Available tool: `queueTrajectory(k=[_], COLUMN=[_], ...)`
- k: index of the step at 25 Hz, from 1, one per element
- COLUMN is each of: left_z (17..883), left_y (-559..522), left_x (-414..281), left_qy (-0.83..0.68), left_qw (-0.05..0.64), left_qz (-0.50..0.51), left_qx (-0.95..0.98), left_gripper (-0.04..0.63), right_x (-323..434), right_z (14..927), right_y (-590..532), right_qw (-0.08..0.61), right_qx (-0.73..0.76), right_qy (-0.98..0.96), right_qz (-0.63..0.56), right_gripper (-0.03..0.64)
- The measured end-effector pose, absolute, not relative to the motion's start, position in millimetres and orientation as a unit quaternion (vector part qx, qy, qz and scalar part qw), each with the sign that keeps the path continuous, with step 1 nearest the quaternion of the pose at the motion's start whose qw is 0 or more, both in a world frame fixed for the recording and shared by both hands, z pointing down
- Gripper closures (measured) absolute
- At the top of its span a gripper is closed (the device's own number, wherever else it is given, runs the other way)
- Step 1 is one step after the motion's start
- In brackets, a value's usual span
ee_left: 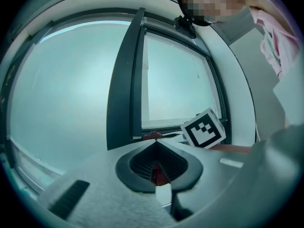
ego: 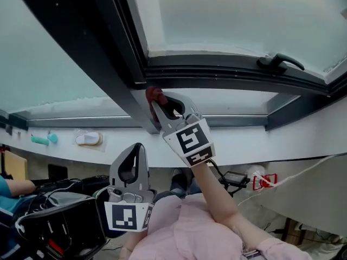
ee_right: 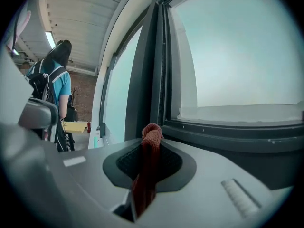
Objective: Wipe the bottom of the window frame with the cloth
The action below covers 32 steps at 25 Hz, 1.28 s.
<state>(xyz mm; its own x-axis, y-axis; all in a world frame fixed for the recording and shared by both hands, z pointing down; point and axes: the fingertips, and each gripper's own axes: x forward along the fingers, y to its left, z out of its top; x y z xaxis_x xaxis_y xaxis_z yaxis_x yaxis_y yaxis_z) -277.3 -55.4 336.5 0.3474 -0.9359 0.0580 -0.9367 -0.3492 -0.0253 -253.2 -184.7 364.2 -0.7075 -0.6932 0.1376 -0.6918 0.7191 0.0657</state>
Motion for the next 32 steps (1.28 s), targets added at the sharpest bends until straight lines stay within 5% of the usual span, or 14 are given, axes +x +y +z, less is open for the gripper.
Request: queueTrajectory(k=[32], left_z=[325.3], left_y=[-75.8], left_x=[-285.0], left_qy=[-0.56], left_qw=[0.009], left_qz=[0.011], left_qx=[0.829], left_gripper=[0.595], right_x=[-268.6], right_z=[387.0], right_y=[-238.2], right_qw=[0.116], right_qx=[0.393], right_qy=[-0.911], right_qz=[-0.037], right_gripper=[0.567])
